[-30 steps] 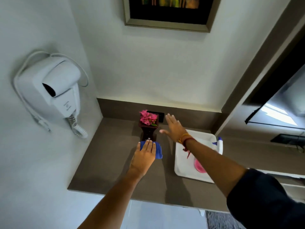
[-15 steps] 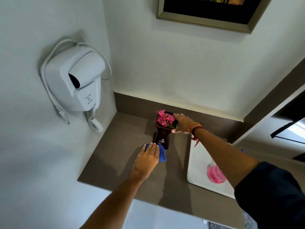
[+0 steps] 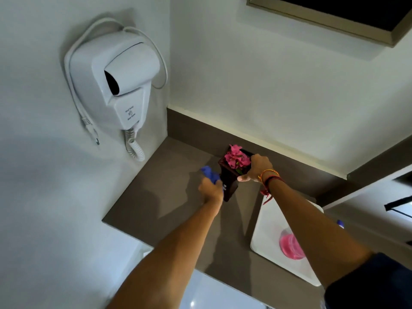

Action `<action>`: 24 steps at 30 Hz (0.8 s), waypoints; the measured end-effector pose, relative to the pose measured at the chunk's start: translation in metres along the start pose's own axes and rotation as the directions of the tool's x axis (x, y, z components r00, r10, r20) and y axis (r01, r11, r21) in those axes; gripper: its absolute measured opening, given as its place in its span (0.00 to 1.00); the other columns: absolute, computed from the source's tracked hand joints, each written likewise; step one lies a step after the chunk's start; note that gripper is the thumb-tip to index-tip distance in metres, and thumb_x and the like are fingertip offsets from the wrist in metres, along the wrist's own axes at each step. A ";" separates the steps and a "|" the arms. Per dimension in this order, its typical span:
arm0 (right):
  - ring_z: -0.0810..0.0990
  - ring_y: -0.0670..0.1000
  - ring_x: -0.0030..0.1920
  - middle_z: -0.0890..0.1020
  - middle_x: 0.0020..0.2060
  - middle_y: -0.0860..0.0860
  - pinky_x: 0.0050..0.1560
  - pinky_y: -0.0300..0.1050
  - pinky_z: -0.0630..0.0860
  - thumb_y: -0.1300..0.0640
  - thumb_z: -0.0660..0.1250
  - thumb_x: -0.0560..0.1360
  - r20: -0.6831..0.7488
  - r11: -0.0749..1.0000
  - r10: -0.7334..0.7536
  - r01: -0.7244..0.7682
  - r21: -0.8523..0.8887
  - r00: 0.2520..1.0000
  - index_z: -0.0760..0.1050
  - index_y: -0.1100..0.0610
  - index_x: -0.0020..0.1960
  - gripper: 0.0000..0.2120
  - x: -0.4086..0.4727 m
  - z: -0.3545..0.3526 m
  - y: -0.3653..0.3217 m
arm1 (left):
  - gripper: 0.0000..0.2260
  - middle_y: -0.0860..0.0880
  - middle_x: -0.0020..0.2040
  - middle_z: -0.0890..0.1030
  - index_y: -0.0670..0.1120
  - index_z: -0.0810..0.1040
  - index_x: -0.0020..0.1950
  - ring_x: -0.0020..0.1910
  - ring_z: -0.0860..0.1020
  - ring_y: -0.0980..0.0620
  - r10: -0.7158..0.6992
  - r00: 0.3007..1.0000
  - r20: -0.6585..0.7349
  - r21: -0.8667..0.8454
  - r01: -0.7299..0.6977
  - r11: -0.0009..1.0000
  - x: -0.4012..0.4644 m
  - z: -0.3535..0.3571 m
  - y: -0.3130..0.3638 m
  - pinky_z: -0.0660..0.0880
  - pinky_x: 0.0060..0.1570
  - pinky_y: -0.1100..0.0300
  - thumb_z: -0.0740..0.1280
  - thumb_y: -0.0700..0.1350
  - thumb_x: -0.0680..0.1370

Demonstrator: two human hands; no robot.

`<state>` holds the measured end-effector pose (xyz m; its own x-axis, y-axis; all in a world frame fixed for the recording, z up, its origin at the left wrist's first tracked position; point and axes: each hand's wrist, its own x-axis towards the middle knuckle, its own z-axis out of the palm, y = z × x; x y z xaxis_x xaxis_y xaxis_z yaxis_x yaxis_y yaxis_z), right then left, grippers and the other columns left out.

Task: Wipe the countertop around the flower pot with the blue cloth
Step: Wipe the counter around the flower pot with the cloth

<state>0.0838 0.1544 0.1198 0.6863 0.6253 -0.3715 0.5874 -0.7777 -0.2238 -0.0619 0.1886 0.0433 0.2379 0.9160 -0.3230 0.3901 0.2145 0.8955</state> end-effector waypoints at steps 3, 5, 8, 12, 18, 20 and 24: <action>0.81 0.62 0.57 0.82 0.56 0.60 0.59 0.55 0.80 0.50 0.84 0.58 -0.004 1.000 -0.005 0.005 0.004 1.000 0.75 0.62 0.61 0.37 0.001 0.000 -0.004 | 0.24 0.39 0.56 0.82 0.37 0.70 0.69 0.53 0.82 0.44 0.163 0.985 0.060 -0.082 -0.158 0.984 -0.012 0.029 -0.001 0.80 0.55 0.56 0.70 0.33 0.74; 0.81 0.62 0.58 0.82 0.57 0.60 0.60 0.55 0.80 0.50 0.84 0.59 0.006 1.000 -0.003 0.002 0.017 1.000 0.75 0.63 0.62 0.37 0.000 0.001 -0.005 | 0.29 0.39 0.57 0.82 0.38 0.64 0.74 0.53 0.83 0.44 0.168 0.986 0.025 -0.023 -0.167 0.986 -0.020 0.044 -0.004 0.81 0.53 0.54 0.71 0.34 0.76; 0.80 0.62 0.59 0.81 0.58 0.60 0.61 0.55 0.79 0.51 0.84 0.60 0.008 0.999 -0.011 0.011 0.035 1.000 0.75 0.63 0.63 0.37 0.001 0.002 -0.003 | 0.28 0.37 0.64 0.77 0.39 0.58 0.76 0.61 0.79 0.43 0.227 0.973 0.042 0.122 -0.231 0.965 -0.030 0.063 -0.016 0.78 0.60 0.51 0.67 0.36 0.79; 0.80 0.62 0.59 0.81 0.58 0.60 0.60 0.53 0.79 0.53 0.83 0.61 0.008 0.999 -0.018 0.018 0.052 1.000 0.74 0.63 0.63 0.35 0.004 0.003 -0.001 | 0.29 0.36 0.77 0.59 0.36 0.51 0.77 0.76 0.60 0.41 0.383 0.914 0.135 0.469 -0.400 0.788 -0.034 0.068 -0.040 0.69 0.70 0.49 0.62 0.35 0.80; 0.80 0.62 0.58 0.81 0.57 0.60 0.59 0.55 0.80 0.51 0.83 0.60 0.013 0.999 -0.030 0.030 0.032 0.999 0.74 0.63 0.61 0.35 0.003 0.004 -0.001 | 0.24 0.32 0.74 0.64 0.34 0.55 0.76 0.74 0.62 0.37 0.480 0.777 0.408 0.611 -0.623 0.488 -0.028 0.055 -0.071 0.67 0.70 0.42 0.58 0.35 0.82; 0.81 0.62 0.57 0.81 0.57 0.60 0.58 0.55 0.80 0.51 0.83 0.60 0.014 0.999 -0.035 0.035 0.032 0.999 0.74 0.63 0.60 0.35 0.002 0.003 -0.001 | 0.20 0.37 0.63 0.79 0.37 0.71 0.69 0.63 0.78 0.44 0.417 0.800 0.432 0.633 -0.598 0.492 -0.021 0.044 -0.072 0.79 0.57 0.53 0.67 0.42 0.78; 0.81 0.62 0.56 0.81 0.55 0.61 0.55 0.54 0.81 0.50 0.84 0.60 0.012 0.999 -0.030 0.030 0.019 0.999 0.74 0.63 0.58 0.34 0.000 0.000 -0.003 | 0.21 0.41 0.60 0.80 0.37 0.69 0.70 0.56 0.81 0.46 0.142 0.976 0.168 0.609 -0.216 0.763 -0.013 0.025 -0.054 0.79 0.51 0.56 0.63 0.47 0.81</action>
<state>0.0820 0.1567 0.1200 0.6629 0.6477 -0.3756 0.5995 -0.7597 -0.2519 -0.0637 0.1565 -0.0084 0.4370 0.8670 -0.2397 0.7883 -0.2408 0.5663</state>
